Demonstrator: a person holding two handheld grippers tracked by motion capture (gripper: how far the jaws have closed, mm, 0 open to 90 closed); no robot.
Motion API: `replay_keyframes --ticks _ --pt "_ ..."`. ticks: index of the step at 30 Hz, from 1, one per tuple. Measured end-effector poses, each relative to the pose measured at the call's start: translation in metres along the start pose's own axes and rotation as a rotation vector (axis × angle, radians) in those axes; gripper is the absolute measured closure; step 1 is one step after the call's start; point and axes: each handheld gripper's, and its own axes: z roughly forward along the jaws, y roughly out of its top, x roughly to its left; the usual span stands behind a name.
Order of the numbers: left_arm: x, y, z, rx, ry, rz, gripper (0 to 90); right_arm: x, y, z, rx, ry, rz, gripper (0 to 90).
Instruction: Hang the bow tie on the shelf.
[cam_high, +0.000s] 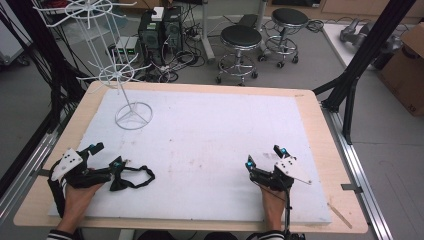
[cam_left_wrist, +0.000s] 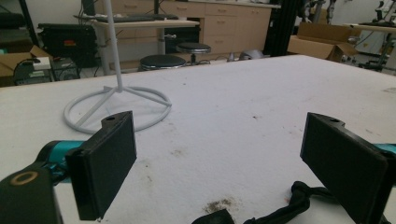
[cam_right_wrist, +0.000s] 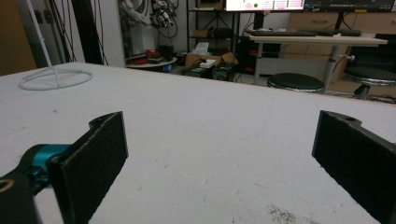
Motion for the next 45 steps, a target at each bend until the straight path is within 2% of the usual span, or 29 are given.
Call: replay_keyframes --ticks 2,3,4,5,7,9,12,18,21,24,29,35,37,45 --pt "0.001 0.0 0.001 0.009 0.01 -0.012 11.0 0.0 0.0 0.0 -0.001 0.001 0.002 2.4" --pt "0.002 0.001 0.001 0.025 0.014 -0.006 11.1 0.0 0.0 0.0 -0.002 0.0 0.003 2.4" --pt "0.002 0.003 0.002 0.045 0.025 0.026 11.0 0.0 0.0 0.0 -0.004 -0.001 0.0 2.4" --pt "0.002 0.003 0.002 0.045 0.025 0.026 11.0 0.0 0.0 0.0 -0.004 0.001 0.0 2.4" --pt "0.002 0.007 0.003 0.054 0.0 0.036 11.0 -0.001 0.0 0.0 -0.005 0.001 0.0 2.4" --pt "0.002 0.011 0.003 0.059 -0.006 0.039 11.0 0.0 0.0 -0.001 -0.003 0.002 0.01 2.4" --pt "0.003 0.019 0.004 0.081 -0.028 0.031 11.0 -0.001 0.0 0.0 -0.008 0.001 0.006 2.4" --pt "0.002 0.035 0.004 0.128 -0.082 0.094 11.1 -0.001 0.0 -0.001 -0.008 0.0 0.018 2.4" --pt "0.001 0.042 0.005 0.173 -0.111 0.125 11.2 -0.001 0.0 -0.001 -0.011 0.003 0.014 2.4" --pt "-0.001 0.049 0.007 0.243 -0.162 0.156 11.8 -0.001 0.0 -0.001 -0.013 0.002 0.014 2.4" --pt "-0.005 0.057 0.011 0.346 -0.217 0.202 16.7 -0.002 0.0 -0.001 -0.015 0.002 0.011 2.4" --pt "-0.008 0.067 0.016 0.433 -0.242 0.24 16.8 -0.002 0.0 -0.001 -0.016 0.001 0.01 2.4" --pt "-0.008 0.068 0.017 0.46 -0.257 0.249 22.2 -0.002 0.0 -0.001 -0.013 0.001 0.017 2.4" --pt "-0.012 0.061 0.026 0.598 -0.296 0.278 27.3 -0.002 -0.001 -0.002 -0.019 0.001 0.02 2.4"
